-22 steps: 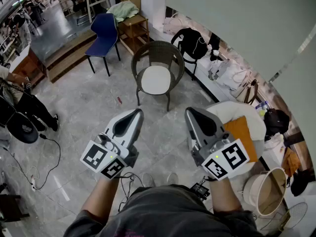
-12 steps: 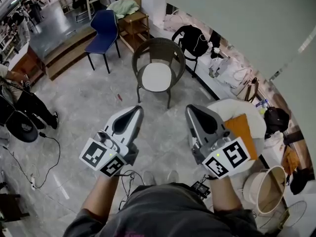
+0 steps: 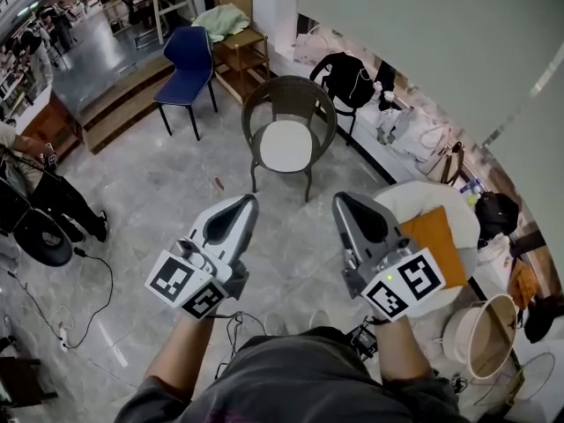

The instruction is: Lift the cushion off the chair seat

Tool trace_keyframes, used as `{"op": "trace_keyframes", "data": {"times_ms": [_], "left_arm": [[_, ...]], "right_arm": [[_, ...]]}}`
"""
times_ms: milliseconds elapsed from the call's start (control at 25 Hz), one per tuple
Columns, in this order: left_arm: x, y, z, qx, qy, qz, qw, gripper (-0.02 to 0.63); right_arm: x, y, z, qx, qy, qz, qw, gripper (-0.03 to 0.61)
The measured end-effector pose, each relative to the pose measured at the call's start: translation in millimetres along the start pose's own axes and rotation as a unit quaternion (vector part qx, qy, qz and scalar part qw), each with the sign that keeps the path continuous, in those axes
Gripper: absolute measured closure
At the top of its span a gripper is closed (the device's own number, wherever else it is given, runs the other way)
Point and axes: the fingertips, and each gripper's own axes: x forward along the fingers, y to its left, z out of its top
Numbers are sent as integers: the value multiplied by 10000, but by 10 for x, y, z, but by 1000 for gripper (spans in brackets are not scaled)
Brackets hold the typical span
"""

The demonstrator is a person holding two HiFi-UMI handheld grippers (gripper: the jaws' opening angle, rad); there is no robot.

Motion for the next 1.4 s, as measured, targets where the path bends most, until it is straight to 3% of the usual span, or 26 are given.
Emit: {"op": "trace_keyframes", "data": {"times_ms": [360, 680, 1400], "left_arm": [[-23, 295, 58, -13, 29, -8, 10000, 604], [208, 605, 82, 25, 35, -23, 10000, 604], [1747, 1493, -85, -13, 114, 326, 9994, 604]], "right_arm": [[217, 18, -25, -2, 8, -80, 10000, 566], [533, -227, 8, -43, -79, -104, 9999, 566], [1573, -1712, -73, 116, 60, 317, 9994, 566]]}}
